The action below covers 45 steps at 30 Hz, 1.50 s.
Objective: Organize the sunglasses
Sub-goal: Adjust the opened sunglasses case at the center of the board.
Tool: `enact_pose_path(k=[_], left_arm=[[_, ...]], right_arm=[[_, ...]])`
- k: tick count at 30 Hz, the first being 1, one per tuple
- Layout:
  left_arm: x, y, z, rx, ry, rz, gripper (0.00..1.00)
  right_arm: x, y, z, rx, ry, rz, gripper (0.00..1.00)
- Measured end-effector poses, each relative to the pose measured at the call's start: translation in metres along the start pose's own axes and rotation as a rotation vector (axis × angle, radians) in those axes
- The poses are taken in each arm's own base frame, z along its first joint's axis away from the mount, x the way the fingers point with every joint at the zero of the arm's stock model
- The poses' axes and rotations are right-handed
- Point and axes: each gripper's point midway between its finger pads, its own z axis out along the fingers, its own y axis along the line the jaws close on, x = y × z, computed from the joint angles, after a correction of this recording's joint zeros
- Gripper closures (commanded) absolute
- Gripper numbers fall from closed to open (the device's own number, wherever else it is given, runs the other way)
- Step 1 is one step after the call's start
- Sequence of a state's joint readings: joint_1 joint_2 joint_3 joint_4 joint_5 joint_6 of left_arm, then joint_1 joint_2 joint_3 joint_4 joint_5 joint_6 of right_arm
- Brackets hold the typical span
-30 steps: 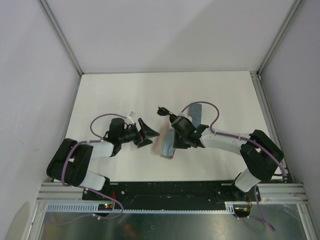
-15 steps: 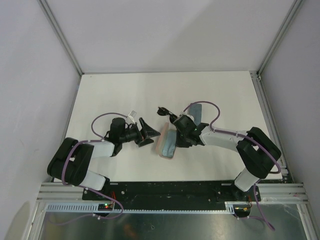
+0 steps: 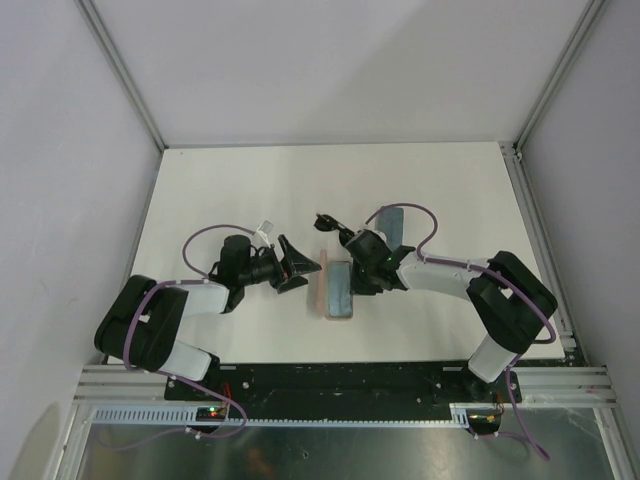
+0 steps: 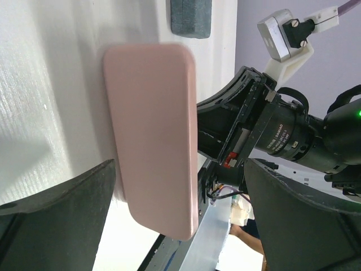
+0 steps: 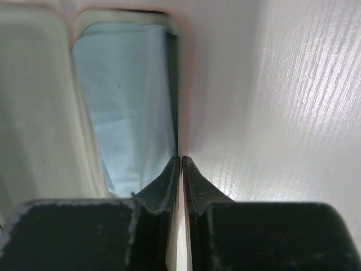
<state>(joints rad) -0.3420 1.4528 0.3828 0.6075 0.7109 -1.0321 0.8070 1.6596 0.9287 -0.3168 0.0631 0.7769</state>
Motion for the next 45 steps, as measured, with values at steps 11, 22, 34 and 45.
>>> enact_pose_path(k=[11, 22, 34, 45], left_arm=[[0.008, 0.007, 0.008, -0.001, 0.024, -0.048, 0.0], [0.031, 0.023, 0.016, 0.001, 0.054, -0.153, 0.13], [0.032, 0.022, 0.025, 0.036, 0.045, -0.166, 0.2], [0.028, 0.018, 0.033, 0.062, 0.047, -0.159, 0.41]], right_arm=[[-0.002, -0.002, 0.0, -0.005, 0.002, -0.002, 1.0], [-0.002, -0.002, 0.0, -0.01, 0.006, -0.006, 1.0], [-0.002, -0.002, 0.0, -0.012, 0.006, -0.008, 1.0], [-0.002, -0.003, 0.0, -0.013, 0.009, -0.004, 0.99]])
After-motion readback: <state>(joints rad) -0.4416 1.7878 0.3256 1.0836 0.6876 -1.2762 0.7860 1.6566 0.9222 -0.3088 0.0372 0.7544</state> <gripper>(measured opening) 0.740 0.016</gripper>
